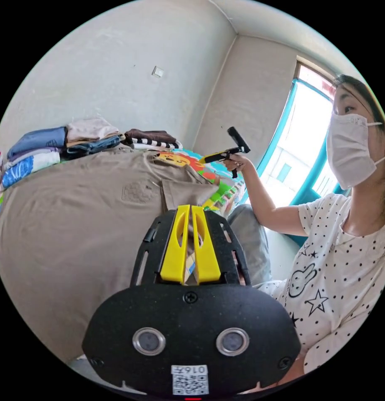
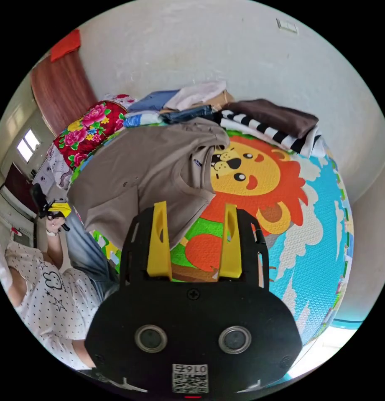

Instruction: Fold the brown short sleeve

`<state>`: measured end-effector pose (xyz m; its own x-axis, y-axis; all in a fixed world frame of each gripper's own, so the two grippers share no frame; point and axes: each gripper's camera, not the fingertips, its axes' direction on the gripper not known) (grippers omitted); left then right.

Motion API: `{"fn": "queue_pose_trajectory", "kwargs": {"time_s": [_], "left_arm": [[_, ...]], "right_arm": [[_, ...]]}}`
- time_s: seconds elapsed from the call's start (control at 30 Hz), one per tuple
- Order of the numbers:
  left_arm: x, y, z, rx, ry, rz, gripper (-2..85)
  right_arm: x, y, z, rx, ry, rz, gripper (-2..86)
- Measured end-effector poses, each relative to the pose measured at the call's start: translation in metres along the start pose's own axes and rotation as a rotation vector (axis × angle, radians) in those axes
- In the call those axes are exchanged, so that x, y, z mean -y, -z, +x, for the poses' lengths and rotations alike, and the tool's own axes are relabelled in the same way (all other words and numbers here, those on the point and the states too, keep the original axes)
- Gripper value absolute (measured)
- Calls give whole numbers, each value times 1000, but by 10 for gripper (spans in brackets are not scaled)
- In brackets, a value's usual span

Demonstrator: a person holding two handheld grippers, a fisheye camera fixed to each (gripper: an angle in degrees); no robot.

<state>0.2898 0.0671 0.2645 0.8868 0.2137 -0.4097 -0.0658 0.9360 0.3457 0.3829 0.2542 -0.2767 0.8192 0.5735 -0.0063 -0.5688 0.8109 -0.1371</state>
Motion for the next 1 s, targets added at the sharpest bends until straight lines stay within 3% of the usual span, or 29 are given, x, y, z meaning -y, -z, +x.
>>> {"fn": "queue_pose_trajectory", "kwargs": {"time_s": [0.2, 0.33, 0.5, 0.57, 0.7, 0.8, 1.0], "left_arm": [[82, -68, 16, 40, -147, -71, -9], [154, -124, 10, 173, -219, -103, -7], [277, -251, -13, 289, -322, -239, -4], [311, -306, -18, 329, -347, -323, 1], [369, -413, -29, 368, -341, -493, 38], [386, -464, -22, 340, -383, -600, 62], [404, -507, 9, 468, -608, -656, 66]], "right_arm": [[15, -22, -3, -29, 57, -40, 41], [9, -14, -4, -50, 95, -17, 23], [-7, -1, 5, -51, 123, -3, 5], [-11, -4, 10, -55, 125, -40, 3], [-11, 10, 26, -60, 6, 72, 16], [-7, 15, 33, -21, -41, 119, 51], [14, -1, 10, -70, 27, 57, 73]]}}
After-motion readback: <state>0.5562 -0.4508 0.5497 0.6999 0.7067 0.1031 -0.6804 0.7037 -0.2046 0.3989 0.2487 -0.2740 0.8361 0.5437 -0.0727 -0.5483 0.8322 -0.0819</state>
